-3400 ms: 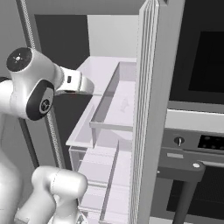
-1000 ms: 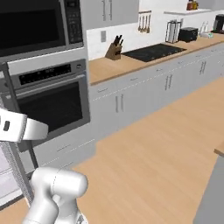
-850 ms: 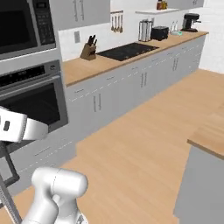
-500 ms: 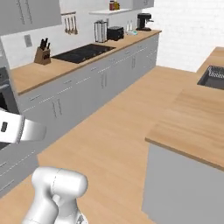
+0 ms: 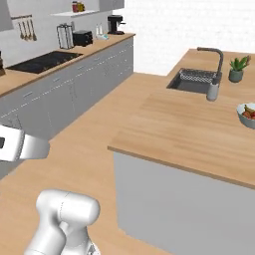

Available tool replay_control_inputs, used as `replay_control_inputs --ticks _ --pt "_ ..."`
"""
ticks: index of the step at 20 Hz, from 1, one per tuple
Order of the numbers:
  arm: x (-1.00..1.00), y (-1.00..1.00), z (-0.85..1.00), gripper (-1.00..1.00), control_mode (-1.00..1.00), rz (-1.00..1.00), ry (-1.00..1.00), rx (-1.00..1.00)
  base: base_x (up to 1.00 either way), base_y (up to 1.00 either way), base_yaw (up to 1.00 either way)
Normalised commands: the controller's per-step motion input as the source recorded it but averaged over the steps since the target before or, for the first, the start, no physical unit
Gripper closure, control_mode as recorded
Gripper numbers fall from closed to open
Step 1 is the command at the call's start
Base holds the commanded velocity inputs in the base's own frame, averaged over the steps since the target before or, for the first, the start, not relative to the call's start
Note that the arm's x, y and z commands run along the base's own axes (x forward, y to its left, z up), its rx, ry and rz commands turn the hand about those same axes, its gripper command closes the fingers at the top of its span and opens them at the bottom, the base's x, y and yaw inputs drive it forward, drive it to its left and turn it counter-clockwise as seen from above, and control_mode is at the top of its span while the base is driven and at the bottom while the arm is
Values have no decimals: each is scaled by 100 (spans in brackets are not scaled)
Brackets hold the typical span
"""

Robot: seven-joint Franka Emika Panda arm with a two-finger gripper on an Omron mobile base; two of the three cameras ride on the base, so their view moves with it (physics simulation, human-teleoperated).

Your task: Take the strawberry from the fridge and place it on top of the pancake, located on the dining counter.

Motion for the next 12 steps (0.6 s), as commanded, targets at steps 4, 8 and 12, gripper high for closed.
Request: replay_control_inputs --ticks 4,8,12 --pt "0 0 0 100 100 0 0 0 0 -100 -28" --pt "0 0 0 100 100 0 0 0 0 -100 -20" --pt "0 0 0 100 100 0 0 0 0 -100 -13"
